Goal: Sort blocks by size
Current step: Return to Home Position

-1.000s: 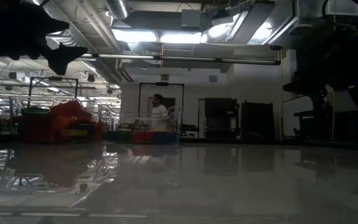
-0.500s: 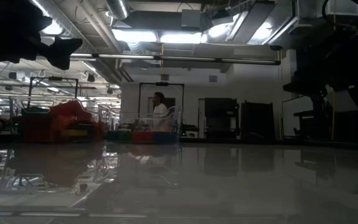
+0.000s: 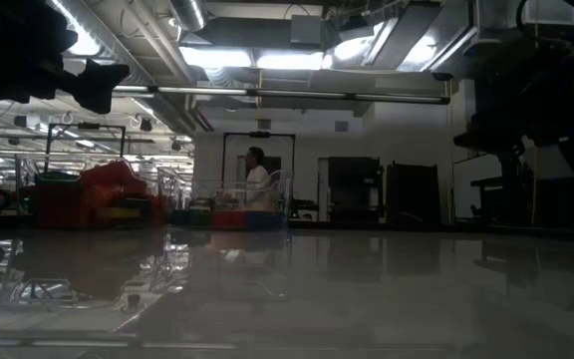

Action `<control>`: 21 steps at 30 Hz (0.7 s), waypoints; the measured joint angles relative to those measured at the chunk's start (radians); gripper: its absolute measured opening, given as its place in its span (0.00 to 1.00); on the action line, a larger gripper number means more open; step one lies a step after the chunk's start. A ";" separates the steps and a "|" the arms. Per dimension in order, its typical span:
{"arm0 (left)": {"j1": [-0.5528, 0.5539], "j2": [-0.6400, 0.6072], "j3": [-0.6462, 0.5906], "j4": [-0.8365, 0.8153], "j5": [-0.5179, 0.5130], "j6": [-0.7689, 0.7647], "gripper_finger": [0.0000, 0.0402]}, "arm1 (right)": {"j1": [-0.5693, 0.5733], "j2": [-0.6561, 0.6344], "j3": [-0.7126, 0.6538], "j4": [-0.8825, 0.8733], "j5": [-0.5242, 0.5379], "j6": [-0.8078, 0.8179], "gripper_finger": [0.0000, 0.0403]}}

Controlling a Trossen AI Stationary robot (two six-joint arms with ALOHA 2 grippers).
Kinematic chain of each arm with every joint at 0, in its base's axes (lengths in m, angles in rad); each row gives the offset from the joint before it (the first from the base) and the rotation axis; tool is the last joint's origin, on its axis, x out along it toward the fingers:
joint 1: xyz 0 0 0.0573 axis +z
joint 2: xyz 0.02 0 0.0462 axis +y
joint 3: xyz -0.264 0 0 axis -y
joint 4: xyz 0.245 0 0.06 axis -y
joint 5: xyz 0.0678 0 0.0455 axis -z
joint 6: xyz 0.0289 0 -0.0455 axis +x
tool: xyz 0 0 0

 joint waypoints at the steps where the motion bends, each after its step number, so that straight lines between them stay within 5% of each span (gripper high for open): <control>1: 0.000 0.000 0.000 0.000 0.000 -0.001 0.79 | 0.000 0.000 0.000 0.000 0.000 0.000 0.73; 21: 0.000 0.000 0.000 -0.002 0.000 -0.028 0.79 | 0.000 0.000 0.000 0.001 0.000 0.000 0.73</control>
